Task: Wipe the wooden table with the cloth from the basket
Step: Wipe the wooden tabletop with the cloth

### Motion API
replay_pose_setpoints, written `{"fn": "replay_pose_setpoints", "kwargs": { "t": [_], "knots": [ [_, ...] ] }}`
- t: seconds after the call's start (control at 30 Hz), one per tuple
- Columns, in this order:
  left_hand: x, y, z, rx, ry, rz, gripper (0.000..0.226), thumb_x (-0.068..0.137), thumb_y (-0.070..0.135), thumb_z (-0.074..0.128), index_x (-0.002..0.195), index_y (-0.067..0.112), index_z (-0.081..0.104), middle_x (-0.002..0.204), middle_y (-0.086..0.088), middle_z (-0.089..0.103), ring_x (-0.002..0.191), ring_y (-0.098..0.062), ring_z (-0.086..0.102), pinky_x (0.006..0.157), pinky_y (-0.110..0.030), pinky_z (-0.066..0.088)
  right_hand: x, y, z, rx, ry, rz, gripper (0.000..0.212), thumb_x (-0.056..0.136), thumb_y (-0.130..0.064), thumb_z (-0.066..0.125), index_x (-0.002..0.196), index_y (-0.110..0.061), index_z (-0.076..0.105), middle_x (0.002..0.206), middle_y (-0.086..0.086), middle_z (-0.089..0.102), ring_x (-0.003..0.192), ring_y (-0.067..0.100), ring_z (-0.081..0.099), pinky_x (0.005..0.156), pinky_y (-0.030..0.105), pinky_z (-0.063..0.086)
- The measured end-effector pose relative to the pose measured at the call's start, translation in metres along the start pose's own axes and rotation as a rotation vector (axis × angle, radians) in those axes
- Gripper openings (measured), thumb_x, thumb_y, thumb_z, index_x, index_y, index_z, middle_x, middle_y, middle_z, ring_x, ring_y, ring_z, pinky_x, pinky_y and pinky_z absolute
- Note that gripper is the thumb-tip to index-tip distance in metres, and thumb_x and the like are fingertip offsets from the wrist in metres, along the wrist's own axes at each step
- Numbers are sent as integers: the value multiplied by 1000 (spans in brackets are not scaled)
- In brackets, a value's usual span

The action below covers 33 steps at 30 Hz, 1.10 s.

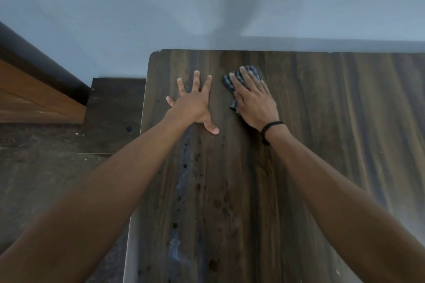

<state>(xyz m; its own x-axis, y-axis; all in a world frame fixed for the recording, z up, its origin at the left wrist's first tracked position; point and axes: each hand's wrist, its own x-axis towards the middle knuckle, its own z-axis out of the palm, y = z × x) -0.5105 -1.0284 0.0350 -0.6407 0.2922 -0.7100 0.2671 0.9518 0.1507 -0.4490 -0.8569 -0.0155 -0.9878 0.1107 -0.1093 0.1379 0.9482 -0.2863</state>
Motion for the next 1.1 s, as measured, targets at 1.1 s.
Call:
{"fn": "replay_pose_setpoints", "kwargs": {
  "t": [1.1],
  "knots": [
    [-53, -49, 46, 80, 30, 135, 147, 60, 52, 89, 155, 29, -20, 156, 2, -39, 144, -42, -30, 112, -70, 2, -158, -46, 41, 5, 105, 244, 55, 107, -31, 31, 159, -31, 15, 168, 1, 6, 154, 20, 3, 125, 48, 11]
  ]
}}
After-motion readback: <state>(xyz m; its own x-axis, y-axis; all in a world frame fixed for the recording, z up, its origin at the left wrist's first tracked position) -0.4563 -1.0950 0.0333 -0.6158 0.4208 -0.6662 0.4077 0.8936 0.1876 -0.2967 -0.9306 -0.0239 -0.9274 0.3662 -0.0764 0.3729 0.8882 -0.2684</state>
